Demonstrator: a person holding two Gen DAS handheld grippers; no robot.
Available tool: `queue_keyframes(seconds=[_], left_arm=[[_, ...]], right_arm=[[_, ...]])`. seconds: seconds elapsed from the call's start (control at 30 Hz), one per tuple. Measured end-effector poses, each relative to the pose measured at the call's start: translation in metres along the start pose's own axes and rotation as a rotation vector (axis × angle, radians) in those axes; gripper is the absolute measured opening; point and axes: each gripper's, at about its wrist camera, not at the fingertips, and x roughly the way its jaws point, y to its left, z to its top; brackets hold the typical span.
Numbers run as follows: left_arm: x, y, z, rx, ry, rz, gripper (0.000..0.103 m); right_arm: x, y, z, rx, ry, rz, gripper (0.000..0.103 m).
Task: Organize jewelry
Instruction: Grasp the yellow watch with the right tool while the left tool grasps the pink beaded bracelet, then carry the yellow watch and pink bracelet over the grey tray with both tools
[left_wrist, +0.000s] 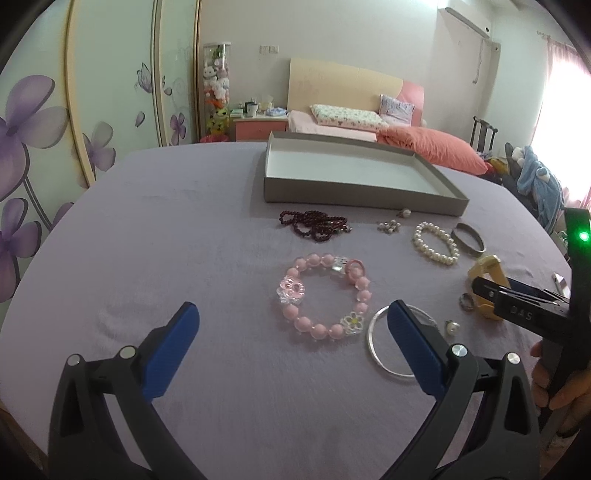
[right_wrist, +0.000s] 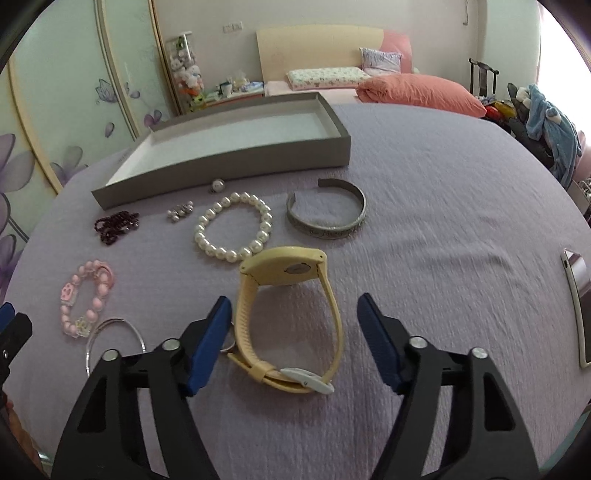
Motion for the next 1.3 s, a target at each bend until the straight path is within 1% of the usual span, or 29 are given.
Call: queue_keyframes(seconds=[0.07, 0.1, 0.13, 0.2, 0.27, 0.3, 0.37, 0.4, 0.47, 0.6, 0.7, 0.77, 0.83, 1.0, 1.13, 1.2, 1.3], left_arm=[[0.009, 0.004, 0.004, 0.000, 0.019, 0.003, 0.098], [0.012, 0.005, 0.005, 0.000, 0.026, 0.003, 0.097], [0.017, 0.007, 0.008, 0.002, 0.039, -0.001, 0.093], [0.026, 0.009, 0.012, 0.011, 0.060, 0.006, 0.088], [0.035, 0.011, 0.018, 0.019, 0.079, 0.015, 0.079], [0.039, 0.012, 0.020, 0.023, 0.090, 0.013, 0.077], [0.048, 0.011, 0.023, 0.030, 0.110, 0.010, 0.066], [0.054, 0.011, 0.024, 0.036, 0.125, 0.004, 0.064], [0.062, 0.008, 0.025, 0.045, 0.143, -0.002, 0.056], [0.073, 0.002, 0.024, 0.072, 0.177, -0.015, 0.047], [0.076, -0.002, 0.024, 0.093, 0.169, 0.007, 0.041], [0.077, -0.001, 0.026, 0.092, 0.170, 0.004, 0.029], [0.077, 0.000, 0.026, 0.096, 0.171, 0.006, 0.022], [0.072, -0.003, 0.022, 0.127, 0.162, 0.018, 0.021], [0.069, 0.000, 0.021, 0.107, 0.157, 0.008, 0.020], [0.064, 0.002, 0.023, 0.097, 0.143, 0.000, 0.020], [0.049, 0.001, 0.031, 0.085, 0.100, -0.029, 0.019]], right_arm=[[0.002, -0.003, -0.001, 0.009, 0.010, 0.025, 0.054], [0.001, -0.003, -0.001, 0.004, 0.002, 0.030, 0.044], [0.000, -0.003, -0.001, -0.001, -0.001, 0.037, 0.040], [-0.001, -0.004, -0.001, 0.008, -0.002, 0.062, 0.038], [-0.005, -0.004, -0.002, 0.007, -0.016, 0.078, 0.038], [-0.006, -0.005, -0.002, 0.007, -0.023, 0.083, 0.038], [-0.008, -0.004, 0.000, 0.011, -0.032, 0.092, 0.038], [-0.009, -0.004, 0.001, 0.011, -0.035, 0.095, 0.038], [-0.011, -0.003, 0.004, 0.010, -0.045, 0.097, 0.038], [-0.011, -0.005, 0.009, 0.013, -0.049, 0.098, 0.038], [-0.010, -0.006, 0.010, 0.018, -0.048, 0.095, 0.038], [-0.009, -0.006, 0.011, 0.017, -0.047, 0.095, 0.038], [-0.010, -0.007, 0.010, 0.017, -0.047, 0.095, 0.038], [-0.009, -0.006, 0.012, 0.016, -0.052, 0.095, 0.038], [-0.013, -0.004, 0.012, 0.012, -0.060, 0.100, 0.038], [-0.016, -0.002, 0.013, 0.007, -0.071, 0.105, 0.038], [-0.021, 0.000, 0.015, 0.003, -0.086, 0.107, 0.038]])
